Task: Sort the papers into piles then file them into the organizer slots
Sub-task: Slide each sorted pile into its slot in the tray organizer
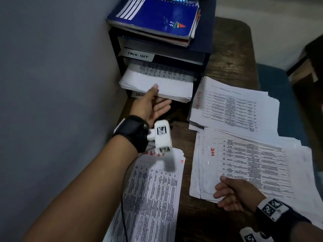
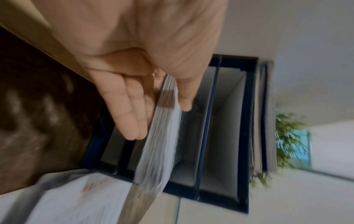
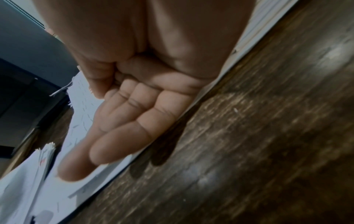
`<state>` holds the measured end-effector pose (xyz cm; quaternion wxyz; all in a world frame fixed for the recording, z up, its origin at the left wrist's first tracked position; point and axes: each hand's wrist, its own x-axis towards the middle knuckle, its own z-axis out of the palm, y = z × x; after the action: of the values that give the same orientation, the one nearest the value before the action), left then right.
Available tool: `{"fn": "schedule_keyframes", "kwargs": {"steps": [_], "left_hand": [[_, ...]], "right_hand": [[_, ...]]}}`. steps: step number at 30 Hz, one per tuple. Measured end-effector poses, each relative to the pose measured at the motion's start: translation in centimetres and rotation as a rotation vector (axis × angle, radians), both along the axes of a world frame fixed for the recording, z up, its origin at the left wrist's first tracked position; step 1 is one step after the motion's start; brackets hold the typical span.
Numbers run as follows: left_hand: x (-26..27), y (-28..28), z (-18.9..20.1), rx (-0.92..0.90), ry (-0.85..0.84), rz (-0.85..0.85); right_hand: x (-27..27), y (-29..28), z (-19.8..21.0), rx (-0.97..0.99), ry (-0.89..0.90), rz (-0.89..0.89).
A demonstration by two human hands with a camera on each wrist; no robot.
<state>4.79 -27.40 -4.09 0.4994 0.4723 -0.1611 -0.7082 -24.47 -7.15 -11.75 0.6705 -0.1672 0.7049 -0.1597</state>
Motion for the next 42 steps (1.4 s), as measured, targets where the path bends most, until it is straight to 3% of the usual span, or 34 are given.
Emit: {"fn": "schedule_keyframes", "kwargs": {"steps": [4,12,17,24,30,36,40,42], "left_hand": [[-1.1,0.1,-1.0,-0.050,-0.121,0.069],[-2.3,-4.2,-0.3,0.007,-0.094,0.140],[-2.5,-4.5,-1.1,0.029,-0.206,0.118],[-2.6,-4.3,-0.9,0.053,-0.235,0.066],[-0.5,0.4,-0.8,0.047,-0.376,-0.057],[3.7,10.6,-2.5,0.075,-0.697,0.093],[5.4,15.8,-3.7,0.125,-0.950,0.011],[5.8,18.2,-4.4,0.172,-1.207,-0.120]], "right_hand": [[0.2,0.0,0.1,0.011,-0.019,-0.006],[0.3,0.2,0.4,-0.016,-0.019,-0.010],[0.4,0.2,0.7,-0.019,-0.025,-0.011],[0.7,0.2,1.4,-0.034,-0.006,0.000],[0.7,0.3,1.6,-0.034,-0.016,-0.006],[0.9,0.2,1.6,-0.043,-0.010,-0.027],[1.5,0.4,1.5,-0.048,0.026,-0.021],[1.9,0.5,1.5,-0.057,0.055,-0.017]]}}
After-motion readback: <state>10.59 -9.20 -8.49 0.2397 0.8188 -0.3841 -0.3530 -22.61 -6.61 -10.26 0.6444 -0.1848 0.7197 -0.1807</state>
